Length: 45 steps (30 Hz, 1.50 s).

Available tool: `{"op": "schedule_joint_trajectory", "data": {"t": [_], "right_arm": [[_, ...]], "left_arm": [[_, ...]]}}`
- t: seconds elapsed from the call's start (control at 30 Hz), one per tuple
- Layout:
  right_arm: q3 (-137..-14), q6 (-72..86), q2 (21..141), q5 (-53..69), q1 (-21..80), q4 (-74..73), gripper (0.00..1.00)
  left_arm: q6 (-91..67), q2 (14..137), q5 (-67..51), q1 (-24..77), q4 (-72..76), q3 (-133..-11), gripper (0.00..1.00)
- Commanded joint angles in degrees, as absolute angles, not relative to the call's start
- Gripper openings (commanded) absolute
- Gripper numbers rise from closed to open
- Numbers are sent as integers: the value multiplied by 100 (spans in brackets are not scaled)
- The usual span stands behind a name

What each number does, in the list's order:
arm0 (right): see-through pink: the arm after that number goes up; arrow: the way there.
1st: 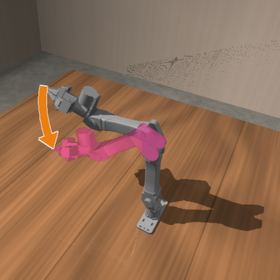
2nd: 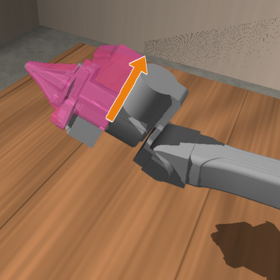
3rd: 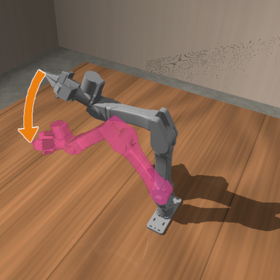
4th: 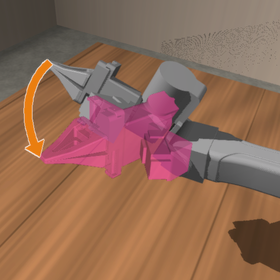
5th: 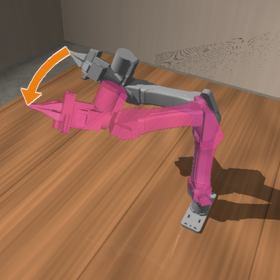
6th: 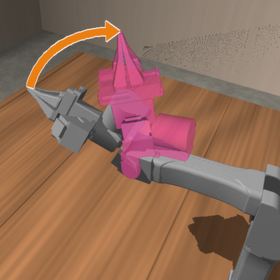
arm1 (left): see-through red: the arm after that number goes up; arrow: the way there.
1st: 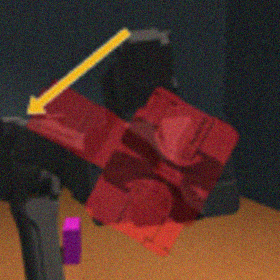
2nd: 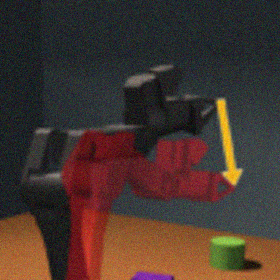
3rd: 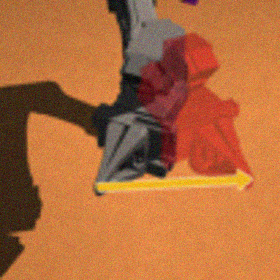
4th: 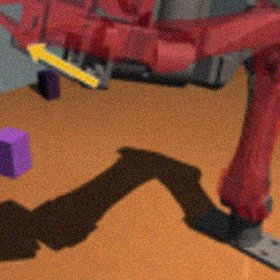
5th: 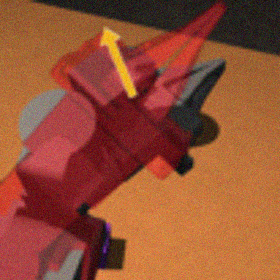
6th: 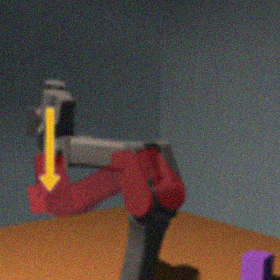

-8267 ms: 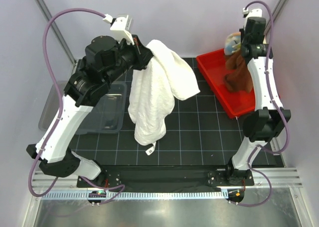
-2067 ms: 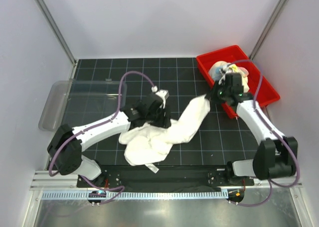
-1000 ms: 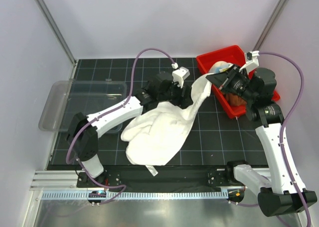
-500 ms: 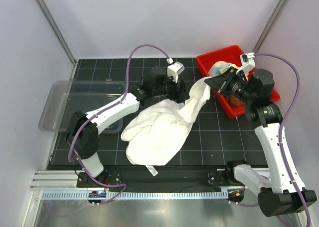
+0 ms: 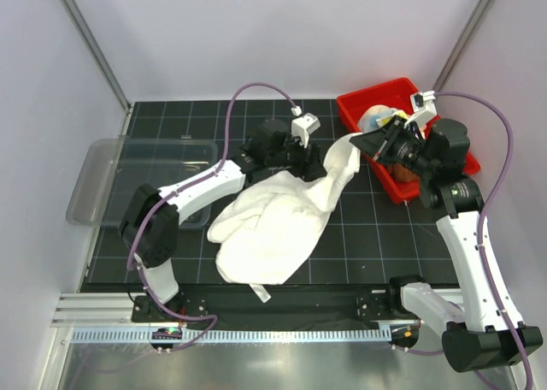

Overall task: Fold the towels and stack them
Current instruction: Flatten out the crumpled towel

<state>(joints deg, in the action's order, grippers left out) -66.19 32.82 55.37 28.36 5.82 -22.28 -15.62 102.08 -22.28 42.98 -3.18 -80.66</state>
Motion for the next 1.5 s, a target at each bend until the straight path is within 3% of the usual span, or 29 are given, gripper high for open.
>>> {"op": "schedule_joint_trajectory", "data": {"t": [0.0,0.3,0.6,0.9,1.03,1.07,1.1,1.23,1.3,1.47], "right_arm": [[-6680,3156,5414,2962,580,-2039,1],[-6662,3094,5405,2971,571,-2066,1],[-6592,3208,5458,2988,580,-1881,1],[-6539,3199,5476,2901,580,-1837,1],[-6792,2963,5589,2708,562,-1950,1],[-6933,2814,5668,2577,571,-2047,1],[-7109,2656,5808,2419,571,-2352,1],[-8214,1988,6160,1050,554,-2715,1],[-8638,1934,6319,827,545,-2716,1],[-9544,1890,6416,1009,554,-2365,1]], "left_arm": [[-1556,10195,-2188,4228,175,-8007,61],[-1644,10204,-2276,4017,308,-7875,57],[-1775,10476,-3260,4122,439,-7831,53],[-1925,10441,-3164,4263,624,-7260,46],[-1759,10319,-2866,4254,223,-7312,21],[-1619,10162,-2517,4237,2,-7443,7],[-1330,10047,-2374,4202,-409,-7879,1],[-487,9388,-1198,3964,-2376,-9336,0],[-195,9247,-468,3955,-2968,-10104,0],[132,9334,-44,3973,-4735,-12231,0]]}}
